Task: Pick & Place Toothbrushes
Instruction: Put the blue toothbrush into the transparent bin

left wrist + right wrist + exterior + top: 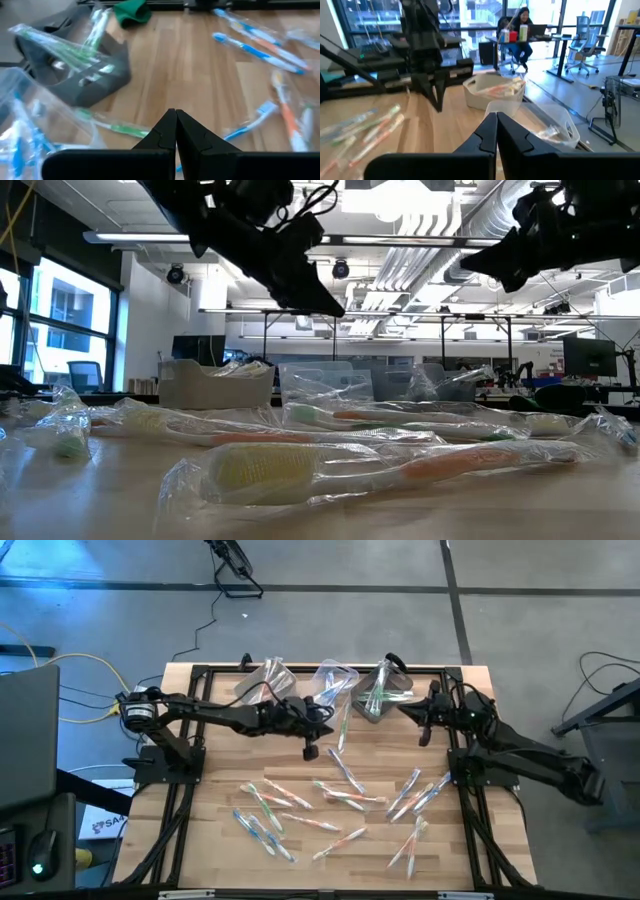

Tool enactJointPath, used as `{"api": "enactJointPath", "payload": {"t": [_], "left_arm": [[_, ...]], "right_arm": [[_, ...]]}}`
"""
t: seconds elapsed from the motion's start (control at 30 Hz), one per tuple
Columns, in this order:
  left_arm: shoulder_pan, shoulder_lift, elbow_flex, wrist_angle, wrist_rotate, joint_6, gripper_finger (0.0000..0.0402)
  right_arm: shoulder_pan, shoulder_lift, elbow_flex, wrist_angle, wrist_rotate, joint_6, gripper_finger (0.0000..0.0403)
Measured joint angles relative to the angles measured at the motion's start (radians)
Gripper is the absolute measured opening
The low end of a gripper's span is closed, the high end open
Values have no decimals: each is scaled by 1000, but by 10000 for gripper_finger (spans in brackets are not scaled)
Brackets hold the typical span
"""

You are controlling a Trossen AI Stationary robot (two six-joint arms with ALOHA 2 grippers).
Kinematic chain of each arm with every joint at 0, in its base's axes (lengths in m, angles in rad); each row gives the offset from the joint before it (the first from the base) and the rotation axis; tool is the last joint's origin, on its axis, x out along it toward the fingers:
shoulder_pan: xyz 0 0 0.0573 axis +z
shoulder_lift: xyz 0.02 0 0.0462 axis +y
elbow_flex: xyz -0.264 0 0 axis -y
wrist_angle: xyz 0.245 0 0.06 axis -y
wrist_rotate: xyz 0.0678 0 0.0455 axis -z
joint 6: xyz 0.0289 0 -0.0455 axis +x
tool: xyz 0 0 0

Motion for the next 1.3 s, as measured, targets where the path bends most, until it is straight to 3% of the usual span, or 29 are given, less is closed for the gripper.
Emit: {"api": "enactJointPath", "payload": {"t": [0.23, 0.7, 1.07, 1.3], "left_arm": [[0, 0, 0, -9, 34, 13, 0], [0, 0, 0, 9, 22, 69, 3], [14, 0, 0, 26, 16, 119, 105], [27, -2, 0, 108, 19, 123, 118]], "right_arm": [[0, -61, -32, 2, 1, 28, 2], [1, -62, -34, 1, 3, 80, 2], [1, -51, -34, 4, 3, 77, 2], [1, -31, -34, 3, 2, 74, 2]]}}
